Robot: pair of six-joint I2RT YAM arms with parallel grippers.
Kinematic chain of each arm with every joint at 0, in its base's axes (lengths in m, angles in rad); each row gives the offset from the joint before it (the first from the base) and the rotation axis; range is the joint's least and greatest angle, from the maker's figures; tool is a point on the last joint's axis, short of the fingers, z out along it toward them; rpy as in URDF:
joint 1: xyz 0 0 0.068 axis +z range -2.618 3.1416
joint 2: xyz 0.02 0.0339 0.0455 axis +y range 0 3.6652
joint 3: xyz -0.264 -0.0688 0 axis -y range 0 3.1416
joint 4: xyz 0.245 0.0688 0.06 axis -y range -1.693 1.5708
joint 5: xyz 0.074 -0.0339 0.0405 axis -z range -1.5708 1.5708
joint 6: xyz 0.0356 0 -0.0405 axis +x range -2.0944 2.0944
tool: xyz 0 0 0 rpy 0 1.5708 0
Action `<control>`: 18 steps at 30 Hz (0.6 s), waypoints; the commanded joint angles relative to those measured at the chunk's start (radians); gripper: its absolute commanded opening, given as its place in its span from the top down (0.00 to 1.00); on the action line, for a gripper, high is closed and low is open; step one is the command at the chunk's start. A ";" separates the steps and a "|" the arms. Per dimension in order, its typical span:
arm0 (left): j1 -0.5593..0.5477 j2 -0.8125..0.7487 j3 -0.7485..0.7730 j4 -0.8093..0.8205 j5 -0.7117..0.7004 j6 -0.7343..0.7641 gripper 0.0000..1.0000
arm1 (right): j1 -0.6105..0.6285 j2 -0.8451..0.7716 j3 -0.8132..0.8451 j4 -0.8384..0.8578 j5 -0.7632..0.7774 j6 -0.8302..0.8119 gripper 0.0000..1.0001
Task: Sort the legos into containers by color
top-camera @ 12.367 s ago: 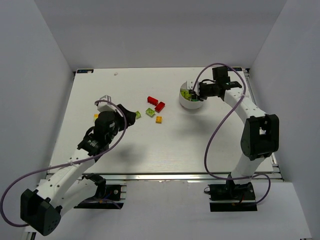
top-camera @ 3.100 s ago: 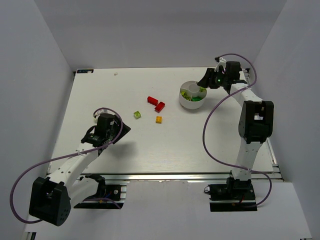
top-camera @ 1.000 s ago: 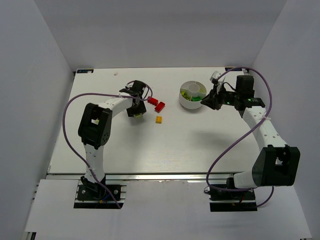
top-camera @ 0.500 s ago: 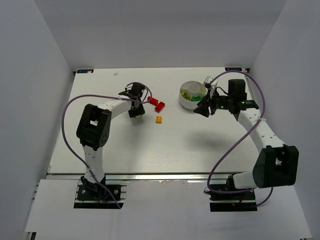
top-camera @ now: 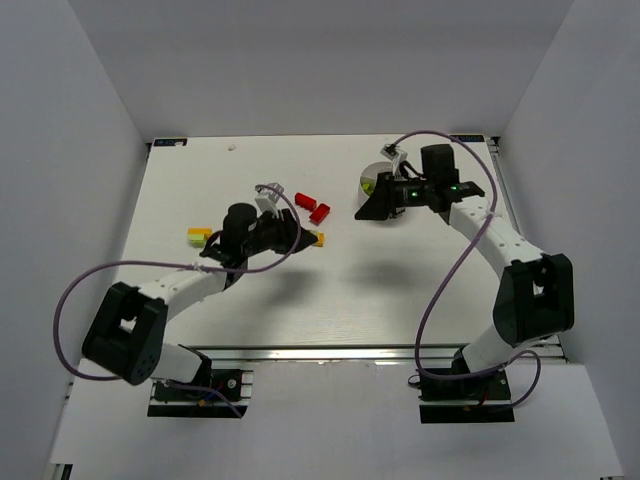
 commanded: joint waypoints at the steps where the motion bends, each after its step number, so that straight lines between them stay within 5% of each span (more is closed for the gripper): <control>1: -0.028 -0.085 -0.127 0.354 0.202 -0.014 0.79 | 0.073 0.034 0.076 -0.038 0.039 0.198 0.54; 5: -0.105 -0.152 -0.186 0.339 0.170 0.081 0.74 | 0.116 0.049 0.053 -0.018 0.012 0.278 0.39; 10: -0.174 -0.145 -0.134 0.132 0.042 0.266 0.77 | 0.173 0.030 0.004 0.013 -0.005 0.324 0.39; 18: -0.205 -0.119 -0.052 0.016 -0.058 0.379 0.80 | 0.234 0.028 -0.044 -0.025 0.070 0.280 0.34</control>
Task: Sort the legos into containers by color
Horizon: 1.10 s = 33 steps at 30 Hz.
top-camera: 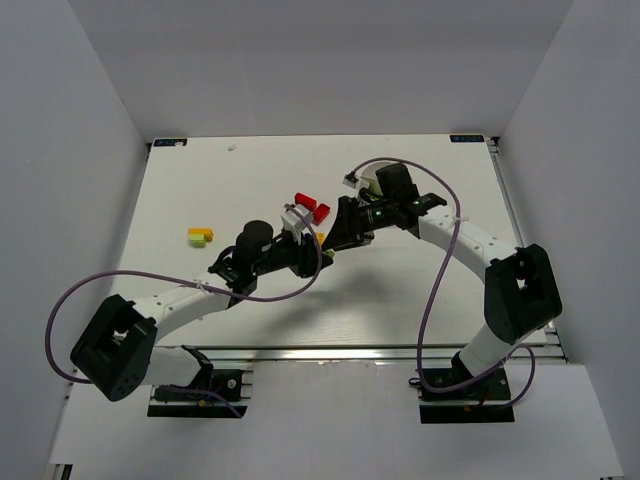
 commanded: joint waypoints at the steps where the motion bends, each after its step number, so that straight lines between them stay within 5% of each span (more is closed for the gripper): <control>1: -0.008 -0.001 0.053 -0.055 -0.060 0.081 0.80 | 0.022 -0.035 -0.015 -0.016 0.023 -0.007 0.33; 33: -0.032 -0.057 0.024 -0.037 -0.098 0.064 0.80 | 0.045 0.034 0.040 0.041 0.029 0.032 0.45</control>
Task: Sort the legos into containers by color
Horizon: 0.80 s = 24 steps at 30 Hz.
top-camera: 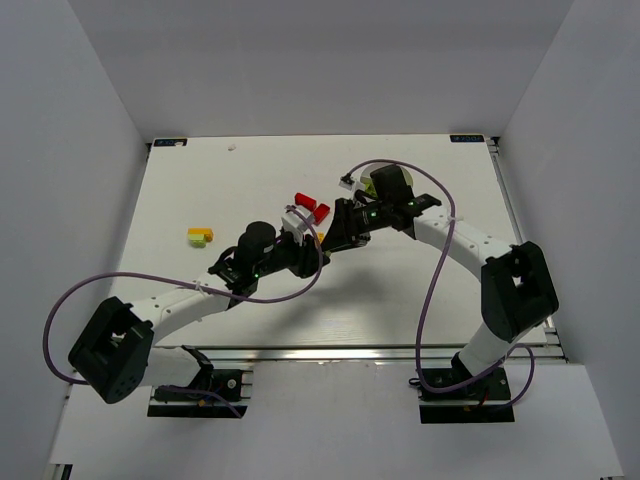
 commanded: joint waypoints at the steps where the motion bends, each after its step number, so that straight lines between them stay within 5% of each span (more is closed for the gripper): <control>1: -0.010 -0.044 0.002 0.039 0.016 -0.004 0.80 | 0.001 0.015 0.045 0.031 -0.012 0.007 0.44; 24: -0.011 -0.035 0.022 0.078 -0.010 -0.014 0.77 | 0.007 0.012 0.009 0.023 -0.015 0.000 0.60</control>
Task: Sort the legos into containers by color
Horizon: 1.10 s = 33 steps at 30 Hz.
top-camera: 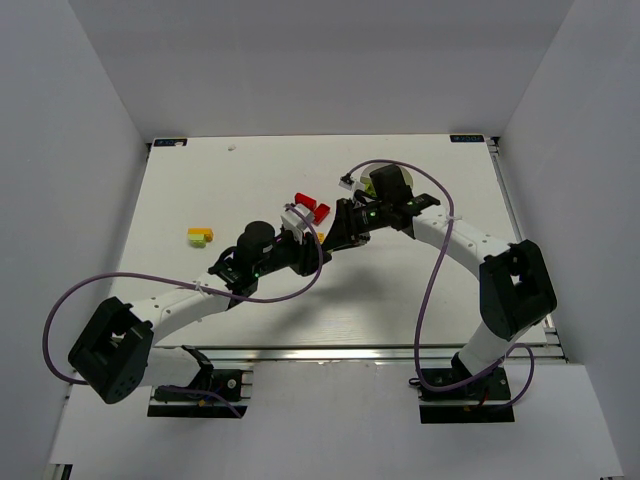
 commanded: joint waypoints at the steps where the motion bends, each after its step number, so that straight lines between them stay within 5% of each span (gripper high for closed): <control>1: -0.005 -0.036 0.020 0.035 -0.013 -0.005 0.77 | 0.006 0.000 0.003 0.013 -0.015 -0.009 0.60; 5: -0.005 -0.043 0.018 0.035 -0.022 -0.005 0.76 | 0.008 0.003 0.003 0.008 -0.009 -0.013 0.60; 9: -0.005 -0.046 0.022 0.029 -0.045 -0.008 0.68 | 0.008 0.003 0.006 0.012 -0.009 -0.016 0.74; 19: -0.005 -0.105 -0.011 0.033 -0.122 -0.017 0.26 | -0.009 -0.006 0.035 0.029 -0.018 -0.026 0.93; 28: -0.005 -0.166 -0.047 0.011 -0.175 -0.075 0.22 | -0.084 -0.014 0.126 -0.039 0.082 -0.168 0.99; 32: 0.001 -0.224 -0.063 -0.098 -0.426 -0.208 0.22 | -0.162 -0.043 0.216 -0.095 0.220 -0.372 1.00; 33: 0.006 -0.233 -0.061 -0.135 -0.463 -0.239 0.30 | -0.182 -0.053 0.241 -0.096 0.241 -0.412 1.00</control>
